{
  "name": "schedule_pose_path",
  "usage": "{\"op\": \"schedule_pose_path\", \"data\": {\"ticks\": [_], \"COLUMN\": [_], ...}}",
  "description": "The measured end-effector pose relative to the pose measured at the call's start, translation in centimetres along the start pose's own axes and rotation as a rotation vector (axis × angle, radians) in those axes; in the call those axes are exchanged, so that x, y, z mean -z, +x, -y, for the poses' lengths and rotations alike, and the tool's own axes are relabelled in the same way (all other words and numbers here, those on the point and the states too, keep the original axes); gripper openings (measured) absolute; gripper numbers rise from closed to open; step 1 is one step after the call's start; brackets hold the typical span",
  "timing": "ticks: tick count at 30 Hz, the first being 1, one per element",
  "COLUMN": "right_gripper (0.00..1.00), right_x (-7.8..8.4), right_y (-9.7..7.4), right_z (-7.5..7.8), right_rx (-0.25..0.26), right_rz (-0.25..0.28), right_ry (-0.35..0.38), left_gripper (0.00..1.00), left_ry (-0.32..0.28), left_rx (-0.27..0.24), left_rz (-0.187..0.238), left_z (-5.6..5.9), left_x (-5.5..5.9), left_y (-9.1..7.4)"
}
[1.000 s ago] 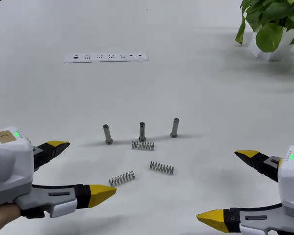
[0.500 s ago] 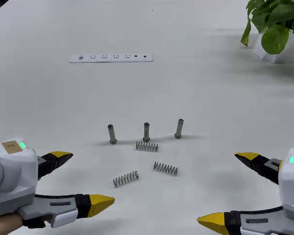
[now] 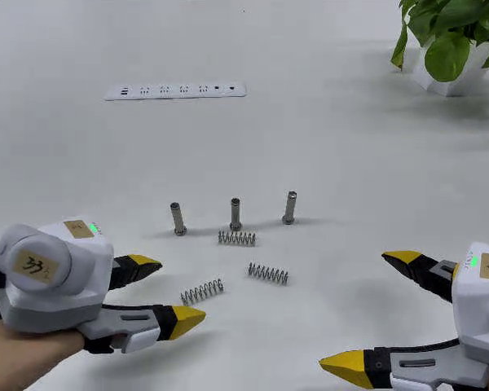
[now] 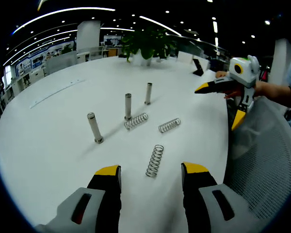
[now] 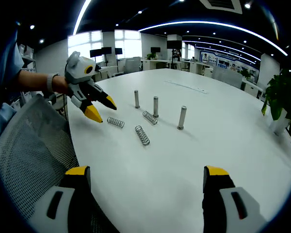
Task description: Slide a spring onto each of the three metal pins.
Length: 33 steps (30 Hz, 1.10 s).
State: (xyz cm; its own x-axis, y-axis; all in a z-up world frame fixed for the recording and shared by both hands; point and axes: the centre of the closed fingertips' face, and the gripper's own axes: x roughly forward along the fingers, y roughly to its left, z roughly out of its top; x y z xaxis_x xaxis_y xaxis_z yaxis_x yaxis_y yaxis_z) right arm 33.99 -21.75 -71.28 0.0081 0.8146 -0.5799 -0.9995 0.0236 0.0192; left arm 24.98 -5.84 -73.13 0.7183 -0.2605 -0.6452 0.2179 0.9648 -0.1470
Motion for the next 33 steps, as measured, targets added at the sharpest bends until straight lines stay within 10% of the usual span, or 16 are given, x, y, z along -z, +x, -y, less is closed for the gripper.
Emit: {"op": "schedule_pose_path", "data": {"ticks": [24,33], "right_gripper": [0.98,0.98], "right_x": [0.3,0.5], "right_y": [-0.3,-0.4], "right_z": [0.1,0.3], "right_rx": [0.010,0.010], "right_rz": [0.003,0.004], "right_ry": [0.022,0.022], "left_gripper": [0.22,0.17], "left_ry": [0.312,0.302], "left_rx": [0.003,0.002], "left_rz": [-0.244,-0.262], "left_z": [0.1,0.2], "left_x": [1.4,1.3], "left_y": [1.7,1.9]}}
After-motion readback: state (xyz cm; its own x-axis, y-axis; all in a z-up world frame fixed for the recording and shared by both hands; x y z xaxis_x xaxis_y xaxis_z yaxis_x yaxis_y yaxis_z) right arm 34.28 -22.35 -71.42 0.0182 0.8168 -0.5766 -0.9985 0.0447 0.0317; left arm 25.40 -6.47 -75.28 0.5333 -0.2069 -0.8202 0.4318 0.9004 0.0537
